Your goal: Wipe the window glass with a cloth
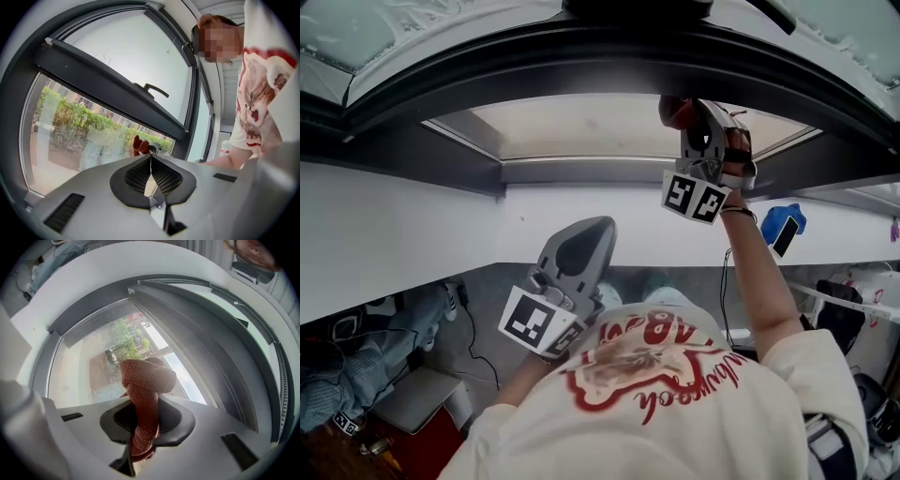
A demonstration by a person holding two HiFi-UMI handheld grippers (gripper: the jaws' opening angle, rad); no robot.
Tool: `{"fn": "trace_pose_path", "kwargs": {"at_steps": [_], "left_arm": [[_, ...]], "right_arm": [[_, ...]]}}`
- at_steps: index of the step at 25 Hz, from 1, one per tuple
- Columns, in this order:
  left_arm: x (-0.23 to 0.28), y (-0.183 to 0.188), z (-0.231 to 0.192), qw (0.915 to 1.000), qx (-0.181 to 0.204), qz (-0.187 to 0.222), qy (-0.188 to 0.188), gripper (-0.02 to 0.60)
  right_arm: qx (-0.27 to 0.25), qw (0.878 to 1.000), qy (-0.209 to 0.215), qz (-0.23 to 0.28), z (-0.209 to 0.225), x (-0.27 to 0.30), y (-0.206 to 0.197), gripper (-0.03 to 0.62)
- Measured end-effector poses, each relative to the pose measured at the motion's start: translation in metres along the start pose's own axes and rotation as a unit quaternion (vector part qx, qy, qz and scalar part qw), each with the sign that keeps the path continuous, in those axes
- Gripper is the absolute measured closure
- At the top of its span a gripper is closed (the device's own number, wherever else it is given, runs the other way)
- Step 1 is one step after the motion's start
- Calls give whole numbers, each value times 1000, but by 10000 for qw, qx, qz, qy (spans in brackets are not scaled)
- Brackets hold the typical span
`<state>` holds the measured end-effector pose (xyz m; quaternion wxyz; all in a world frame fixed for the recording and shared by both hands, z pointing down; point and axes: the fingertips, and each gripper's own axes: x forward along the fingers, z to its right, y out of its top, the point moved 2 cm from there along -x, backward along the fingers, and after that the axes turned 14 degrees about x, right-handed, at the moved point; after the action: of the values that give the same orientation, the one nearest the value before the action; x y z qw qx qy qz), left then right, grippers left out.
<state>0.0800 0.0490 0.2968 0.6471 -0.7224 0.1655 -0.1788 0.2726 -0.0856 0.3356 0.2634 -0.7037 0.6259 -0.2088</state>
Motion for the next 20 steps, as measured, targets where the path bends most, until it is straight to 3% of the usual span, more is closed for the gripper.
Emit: {"fn": "trace_pose_path", "kwargs": {"at_steps": [10,20], "left_arm": [[-16,-9,2,9994,-108,-46,340,560],[-18,-10,7,9994,-78,-54,340,560]], "right_arm": [[-43,9998,187,6,-24,2,-15,525],[-21,9993,352,-124,-43,1,-26,525]]}}
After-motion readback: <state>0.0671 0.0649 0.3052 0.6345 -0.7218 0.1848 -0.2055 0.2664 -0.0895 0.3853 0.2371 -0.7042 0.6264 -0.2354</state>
